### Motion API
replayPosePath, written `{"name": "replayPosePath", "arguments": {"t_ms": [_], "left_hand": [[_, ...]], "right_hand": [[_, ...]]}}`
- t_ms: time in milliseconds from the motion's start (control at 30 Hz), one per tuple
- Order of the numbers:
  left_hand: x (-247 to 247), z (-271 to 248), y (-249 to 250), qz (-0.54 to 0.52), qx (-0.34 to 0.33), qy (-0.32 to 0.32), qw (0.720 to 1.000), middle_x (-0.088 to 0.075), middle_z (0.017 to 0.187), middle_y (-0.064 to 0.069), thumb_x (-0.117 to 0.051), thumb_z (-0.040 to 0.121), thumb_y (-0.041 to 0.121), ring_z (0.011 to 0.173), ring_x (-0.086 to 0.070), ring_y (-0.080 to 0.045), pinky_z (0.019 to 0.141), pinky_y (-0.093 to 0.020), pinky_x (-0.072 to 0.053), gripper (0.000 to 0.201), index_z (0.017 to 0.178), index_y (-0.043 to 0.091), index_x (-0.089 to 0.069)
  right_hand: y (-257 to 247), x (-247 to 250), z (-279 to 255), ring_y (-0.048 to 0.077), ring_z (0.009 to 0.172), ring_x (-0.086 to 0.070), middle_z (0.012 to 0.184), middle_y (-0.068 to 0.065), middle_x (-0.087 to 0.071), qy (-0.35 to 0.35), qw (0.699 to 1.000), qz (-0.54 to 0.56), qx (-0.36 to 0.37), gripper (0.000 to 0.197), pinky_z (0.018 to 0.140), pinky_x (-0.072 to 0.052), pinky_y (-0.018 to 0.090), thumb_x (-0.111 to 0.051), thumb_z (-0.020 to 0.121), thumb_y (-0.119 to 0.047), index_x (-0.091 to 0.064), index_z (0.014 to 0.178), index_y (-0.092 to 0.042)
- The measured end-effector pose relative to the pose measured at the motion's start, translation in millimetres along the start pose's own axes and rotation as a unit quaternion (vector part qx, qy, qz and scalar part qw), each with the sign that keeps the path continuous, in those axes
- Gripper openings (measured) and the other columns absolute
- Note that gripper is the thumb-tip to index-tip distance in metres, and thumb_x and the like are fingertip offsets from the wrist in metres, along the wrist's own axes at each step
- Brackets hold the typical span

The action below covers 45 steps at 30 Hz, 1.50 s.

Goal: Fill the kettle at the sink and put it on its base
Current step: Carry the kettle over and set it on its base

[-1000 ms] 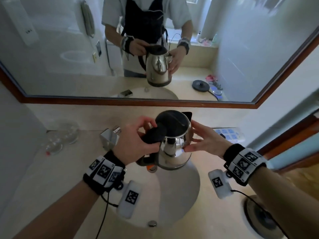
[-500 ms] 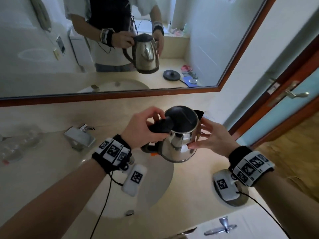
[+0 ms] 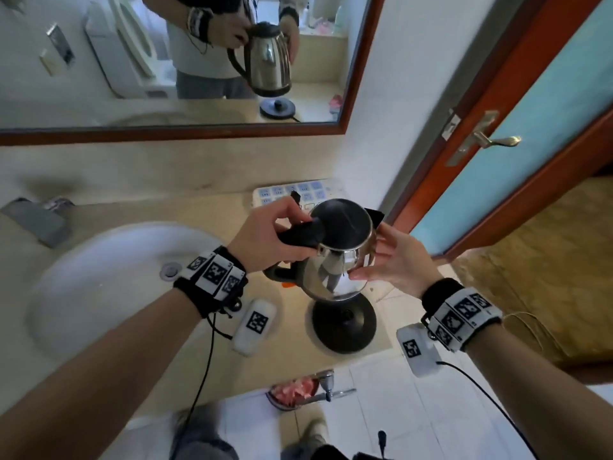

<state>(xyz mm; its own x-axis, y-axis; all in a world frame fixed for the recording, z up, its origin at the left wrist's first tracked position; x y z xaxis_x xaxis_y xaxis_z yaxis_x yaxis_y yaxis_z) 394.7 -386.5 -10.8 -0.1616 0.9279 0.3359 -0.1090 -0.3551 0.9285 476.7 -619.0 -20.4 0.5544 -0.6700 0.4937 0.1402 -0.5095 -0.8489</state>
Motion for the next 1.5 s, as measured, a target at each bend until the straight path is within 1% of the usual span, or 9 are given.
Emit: {"name": "replayPosePath", "arguments": {"t_ms": [100, 233, 433, 567, 733, 833, 933, 1133, 1500], "left_hand": [[-40.4, -3.7, -3.9, -0.001, 0.013, -0.001, 1.0, -0.066, 0.09, 0.01, -0.088, 0.063, 0.0, 0.074, -0.072, -0.008, 0.066, -0.022, -0.058, 0.049, 0.08, 0.032, -0.055], [-76.6, -14.4, -9.3, 0.019, 0.036, -0.011, 0.999, -0.069, 0.091, 0.007, -0.089, 0.063, 0.005, 0.079, -0.076, -0.026, 0.068, -0.037, -0.063, 0.043, 0.082, 0.022, -0.054], [-100.1, -30.9, -20.7, 0.039, 0.069, -0.016, 0.997, -0.071, 0.095, 0.007, -0.09, 0.063, 0.008, 0.08, -0.076, -0.027, 0.071, -0.044, -0.063, 0.043, 0.085, 0.019, -0.055], [-105.5, -41.2, -33.6, 0.048, 0.089, -0.02, 0.995, -0.072, 0.093, 0.005, -0.089, 0.064, 0.008, 0.079, -0.076, -0.024, 0.07, -0.044, -0.063, 0.041, 0.089, 0.012, -0.056], [-107.5, -53.8, -46.7, 0.051, 0.116, -0.027, 0.992, -0.073, 0.092, -0.005, -0.088, 0.066, 0.009, 0.079, -0.076, -0.02, 0.07, -0.043, -0.063, 0.04, 0.087, 0.019, -0.055], [-108.7, -54.4, -47.6, 0.056, 0.116, -0.022, 0.991, -0.073, 0.09, -0.006, -0.087, 0.067, 0.009, 0.078, -0.075, -0.02, 0.071, -0.042, -0.063, 0.039, 0.09, 0.013, -0.056], [-111.7, -50.5, -45.0, 0.053, 0.118, -0.025, 0.991, -0.073, 0.093, -0.006, -0.087, 0.067, 0.009, 0.078, -0.075, -0.023, 0.068, -0.041, -0.063, 0.039, 0.089, 0.012, -0.056], [-119.3, -52.2, -41.9, 0.07, 0.106, -0.026, 0.992, -0.072, 0.085, 0.0, -0.087, 0.067, 0.011, 0.073, -0.074, -0.018, 0.065, -0.03, -0.061, 0.039, 0.089, 0.014, -0.056], [-112.6, -55.6, -41.2, 0.081, 0.101, -0.002, 0.992, -0.071, 0.081, -0.001, -0.087, 0.068, 0.012, 0.072, -0.074, -0.016, 0.066, -0.034, -0.062, 0.038, 0.09, 0.013, -0.055]], "right_hand": [[30.1, 19.1, -13.7, 0.0, 0.088, -0.069, 0.103, 0.0, -0.073, -0.008, 1.0, 0.025, -0.001, 0.088, 0.078, -0.053, 0.01, -0.095, 0.046, -0.008, -0.056, 0.121, -0.034], [64.7, 29.3, -27.3, -0.018, 0.077, -0.062, 0.095, -0.009, -0.068, -0.019, 0.999, 0.033, 0.004, 0.091, 0.071, -0.046, 0.0, -0.094, 0.049, -0.005, -0.052, 0.125, -0.032], [101.2, 18.0, -37.3, 0.002, 0.094, -0.064, 0.109, 0.005, -0.069, -0.017, 0.999, 0.028, 0.009, 0.09, 0.091, -0.053, 0.015, -0.096, 0.046, -0.016, -0.054, 0.124, -0.036], [113.7, 7.3, -40.4, -0.006, 0.091, -0.061, 0.114, 0.007, -0.067, -0.015, 0.999, 0.037, 0.015, 0.092, 0.086, -0.05, 0.008, -0.095, 0.047, -0.015, -0.047, 0.114, -0.055], [125.3, -5.4, -40.3, 0.009, 0.103, -0.061, 0.114, 0.007, -0.067, -0.028, 0.999, 0.035, 0.013, 0.099, 0.087, -0.051, 0.01, -0.095, 0.047, -0.014, -0.044, 0.123, -0.05], [129.6, -7.4, -37.1, 0.014, 0.108, -0.061, 0.114, 0.008, -0.067, -0.032, 0.999, 0.037, 0.01, 0.1, 0.091, -0.052, 0.018, -0.095, 0.047, -0.015, -0.044, 0.127, -0.048], [132.1, -4.5, -34.8, 0.012, 0.108, -0.062, 0.114, 0.005, -0.068, -0.038, 0.999, 0.034, 0.008, 0.101, 0.095, -0.054, 0.024, -0.095, 0.047, -0.017, -0.044, 0.127, -0.049], [139.0, -0.6, -33.5, 0.01, 0.116, -0.06, 0.119, -0.005, -0.068, -0.054, 0.998, 0.038, -0.004, 0.107, 0.1, -0.052, 0.028, -0.096, 0.046, -0.016, -0.045, 0.138, -0.035], [131.4, -1.2, -25.1, 0.014, 0.115, -0.061, 0.117, -0.005, -0.068, -0.057, 0.998, 0.03, 0.001, 0.101, 0.102, -0.05, 0.037, -0.096, 0.043, -0.025, -0.044, 0.125, -0.055]]}}
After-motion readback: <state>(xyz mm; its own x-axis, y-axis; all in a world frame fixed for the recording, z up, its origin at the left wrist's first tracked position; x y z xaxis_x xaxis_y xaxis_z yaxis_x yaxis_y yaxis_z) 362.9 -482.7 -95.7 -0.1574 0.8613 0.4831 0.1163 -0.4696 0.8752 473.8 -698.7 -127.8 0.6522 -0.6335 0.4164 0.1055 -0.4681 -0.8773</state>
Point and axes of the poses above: each hand's wrist, its own z-axis towards the middle knuckle, its own x-axis out of the back of the hand, y = z × x, the point moved 3 cm from there along z, towards the middle knuckle
